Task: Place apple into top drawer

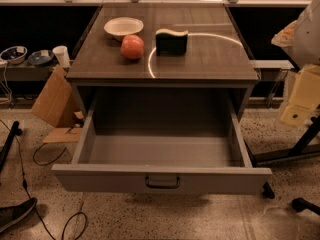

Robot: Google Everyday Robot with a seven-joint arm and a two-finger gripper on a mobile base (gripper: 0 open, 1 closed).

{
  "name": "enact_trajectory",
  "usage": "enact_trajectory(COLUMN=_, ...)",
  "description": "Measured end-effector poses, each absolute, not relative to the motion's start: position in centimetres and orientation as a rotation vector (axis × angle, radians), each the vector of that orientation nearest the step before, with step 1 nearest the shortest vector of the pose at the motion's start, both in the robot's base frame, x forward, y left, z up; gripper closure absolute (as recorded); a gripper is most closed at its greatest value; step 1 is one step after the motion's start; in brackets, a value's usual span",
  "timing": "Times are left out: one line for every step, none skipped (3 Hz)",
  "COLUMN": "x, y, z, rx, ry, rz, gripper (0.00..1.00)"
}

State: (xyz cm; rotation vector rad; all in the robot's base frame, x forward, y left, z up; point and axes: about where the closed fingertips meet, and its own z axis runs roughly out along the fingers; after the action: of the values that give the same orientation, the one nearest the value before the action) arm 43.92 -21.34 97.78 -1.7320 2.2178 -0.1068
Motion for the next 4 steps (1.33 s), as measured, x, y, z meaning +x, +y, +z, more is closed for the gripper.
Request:
enact_trajectory(x=45.0, y=-19.1, z=98.5, rx=-1.768, ry=2.164, rz=-0.130, gripper=0.00)
enact_trajectory(x=47.3, y=-14.0, z=99.7, rx=-1.814, ry=2.071, rz=-0.135, gripper=0.00)
enact_trajectory(x=48.8, y=-10.8, z=100.1, rx=-1.827, ry=2.020, rz=-0.113, gripper=0.00)
enact_trajectory(x=51.1, y=-7.7, z=99.7, rx=-1.801, ry=2.011, rz=-0.078, gripper=0.00)
